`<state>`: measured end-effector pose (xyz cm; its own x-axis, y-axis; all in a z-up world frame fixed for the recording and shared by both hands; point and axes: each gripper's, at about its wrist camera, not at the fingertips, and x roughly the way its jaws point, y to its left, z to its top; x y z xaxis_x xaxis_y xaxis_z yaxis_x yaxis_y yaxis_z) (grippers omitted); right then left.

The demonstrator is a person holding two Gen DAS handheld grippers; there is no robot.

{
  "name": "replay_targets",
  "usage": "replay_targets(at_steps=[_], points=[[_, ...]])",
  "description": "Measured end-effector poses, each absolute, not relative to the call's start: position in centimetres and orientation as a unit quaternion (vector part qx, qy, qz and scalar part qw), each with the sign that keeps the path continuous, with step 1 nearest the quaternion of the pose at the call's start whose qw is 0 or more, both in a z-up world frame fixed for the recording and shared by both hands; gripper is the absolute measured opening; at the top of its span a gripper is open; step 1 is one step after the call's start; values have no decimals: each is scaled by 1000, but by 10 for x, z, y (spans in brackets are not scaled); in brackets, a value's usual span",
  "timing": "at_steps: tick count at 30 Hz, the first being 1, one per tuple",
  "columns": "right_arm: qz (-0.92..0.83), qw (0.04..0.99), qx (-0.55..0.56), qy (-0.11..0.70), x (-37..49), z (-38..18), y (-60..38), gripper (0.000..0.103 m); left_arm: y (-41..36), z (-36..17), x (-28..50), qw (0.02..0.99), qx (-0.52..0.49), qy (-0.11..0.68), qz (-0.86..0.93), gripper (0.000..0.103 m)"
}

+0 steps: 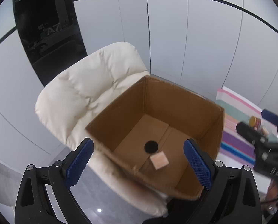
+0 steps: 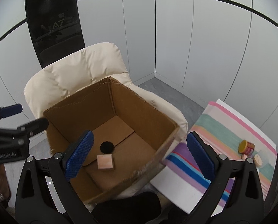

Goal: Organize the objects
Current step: 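Withdraw both tools from the box back toward the striped table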

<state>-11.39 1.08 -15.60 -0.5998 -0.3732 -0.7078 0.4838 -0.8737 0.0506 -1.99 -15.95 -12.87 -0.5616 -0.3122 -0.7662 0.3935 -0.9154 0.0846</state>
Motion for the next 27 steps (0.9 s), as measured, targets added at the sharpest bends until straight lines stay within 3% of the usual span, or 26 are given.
replay_targets(at_steps=[8, 14, 27], points=[[-886, 231, 397, 60, -41, -149, 33, 101, -150, -142, 42, 158, 464, 117, -864, 98], [-881, 225, 411, 69, 15, -153, 53, 101, -116, -136, 55, 129, 450, 81, -880, 98], [-900, 191, 387, 57, 30, -129, 74, 101, -86, -127, 46, 87, 424, 66, -899, 98]])
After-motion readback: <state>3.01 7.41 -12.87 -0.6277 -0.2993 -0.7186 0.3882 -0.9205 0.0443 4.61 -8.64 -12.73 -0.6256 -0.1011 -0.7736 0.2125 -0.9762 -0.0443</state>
